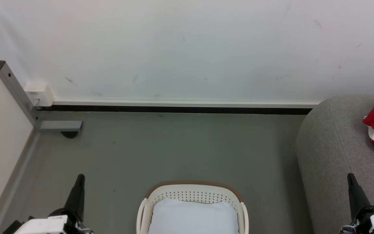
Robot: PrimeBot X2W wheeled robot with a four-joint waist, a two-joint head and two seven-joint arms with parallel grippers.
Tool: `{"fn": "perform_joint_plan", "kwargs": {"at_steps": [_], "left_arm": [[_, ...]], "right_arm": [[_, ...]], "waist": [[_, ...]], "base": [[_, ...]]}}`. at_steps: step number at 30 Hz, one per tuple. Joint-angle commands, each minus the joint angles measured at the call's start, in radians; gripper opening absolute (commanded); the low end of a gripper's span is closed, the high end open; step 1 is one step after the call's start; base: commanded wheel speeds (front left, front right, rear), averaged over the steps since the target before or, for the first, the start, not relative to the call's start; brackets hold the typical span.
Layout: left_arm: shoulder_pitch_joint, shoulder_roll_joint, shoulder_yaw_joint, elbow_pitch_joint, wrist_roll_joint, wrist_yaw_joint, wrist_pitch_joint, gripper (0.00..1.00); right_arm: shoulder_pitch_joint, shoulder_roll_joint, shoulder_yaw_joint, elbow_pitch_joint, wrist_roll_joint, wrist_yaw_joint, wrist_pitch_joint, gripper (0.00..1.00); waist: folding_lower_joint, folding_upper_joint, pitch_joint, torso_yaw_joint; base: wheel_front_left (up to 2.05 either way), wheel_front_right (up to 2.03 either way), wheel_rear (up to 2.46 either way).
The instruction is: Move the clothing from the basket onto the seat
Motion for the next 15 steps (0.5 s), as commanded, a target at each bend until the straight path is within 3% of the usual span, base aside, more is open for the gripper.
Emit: {"fn": "perform_joint_plan", "kwargs": {"at_steps": [1, 15], "left_arm": [[-0.008, 0.002, 0.002, -0.003, -0.014, -0.005, 0.003, 0.0], [-0.008, 0.002, 0.002, -0.003, -0.014, -0.005, 0.003, 0.0]], "right_arm": [[-0.013, -0.008, -0.004, -0.005, 0.0, -0.002, 0.003, 0.0], [-0.013, -0.008, -0.004, -0.005, 0.0, -0.002, 0.003, 0.0]], "waist": [[0.0, 0.0, 0.0, 0.0], [0.0, 0.0, 0.0, 0.0]], "base": [[0.0, 0.0, 0.0], [0.0, 0.0, 0.0]]}}
